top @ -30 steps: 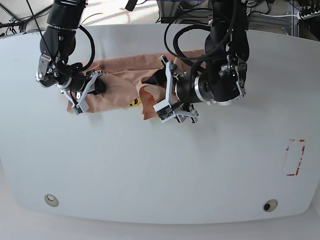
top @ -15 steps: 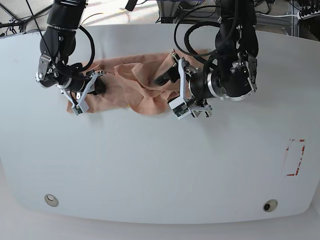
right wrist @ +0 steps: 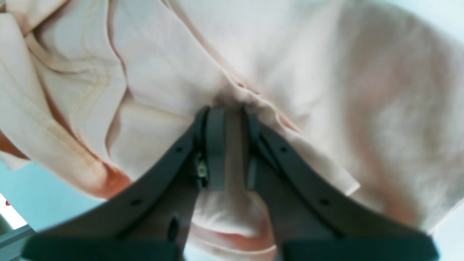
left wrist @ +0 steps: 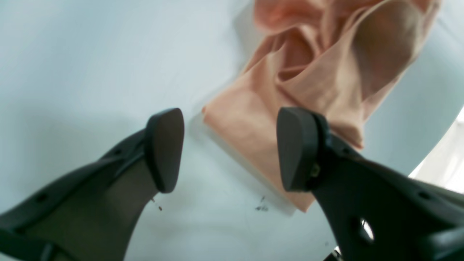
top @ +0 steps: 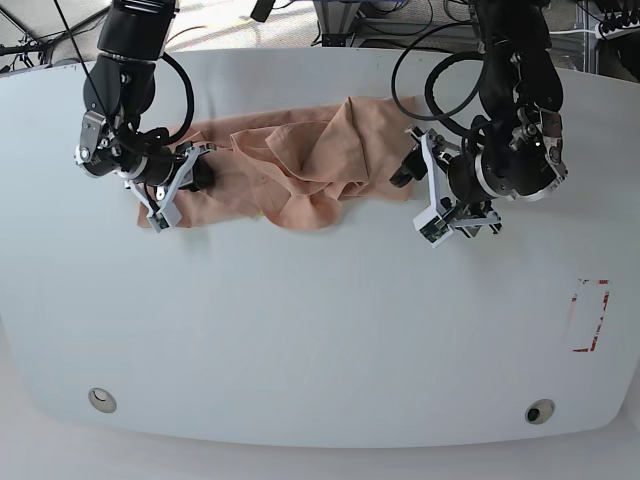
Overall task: Fold the T-shirt properly
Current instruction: 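Lay the strip end down over the middle with the left gripper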
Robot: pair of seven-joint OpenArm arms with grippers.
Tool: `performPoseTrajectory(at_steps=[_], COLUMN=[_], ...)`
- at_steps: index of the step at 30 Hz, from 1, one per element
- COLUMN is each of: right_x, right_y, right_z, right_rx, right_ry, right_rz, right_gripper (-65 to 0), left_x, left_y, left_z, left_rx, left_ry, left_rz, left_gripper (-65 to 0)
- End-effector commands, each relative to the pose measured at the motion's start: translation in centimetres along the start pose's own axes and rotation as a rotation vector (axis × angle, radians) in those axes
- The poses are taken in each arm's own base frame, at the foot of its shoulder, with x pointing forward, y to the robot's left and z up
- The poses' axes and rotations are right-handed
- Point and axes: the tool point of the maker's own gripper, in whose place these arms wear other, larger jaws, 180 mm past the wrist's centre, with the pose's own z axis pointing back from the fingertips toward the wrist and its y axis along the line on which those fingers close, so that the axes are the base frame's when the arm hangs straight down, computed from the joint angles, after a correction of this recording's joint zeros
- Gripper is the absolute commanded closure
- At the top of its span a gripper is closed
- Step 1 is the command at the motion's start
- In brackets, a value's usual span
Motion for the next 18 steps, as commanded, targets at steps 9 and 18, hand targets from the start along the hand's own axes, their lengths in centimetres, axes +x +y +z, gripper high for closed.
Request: performPoseTrajectory(at_steps=[9, 18], right_x=[1.0, 0.9], right_y=[-0.6, -0.6], right_z=[0.5, 0.5], right_rx=[-0.018, -0.019], right_ry=[-0.016, -0.014], right_rz=[0.015, 0.015], right_gripper=[-7.9, -7.9], left_x=[0.4, 0.9], left_y=[0.4, -2.2], left_z=[-0.9, -4.7], left_rx=[0.013, -0.024], left_ry=[0.006, 0.080], left_rz=[-0.033, -0.197], left_gripper=[-37.9, -37.9])
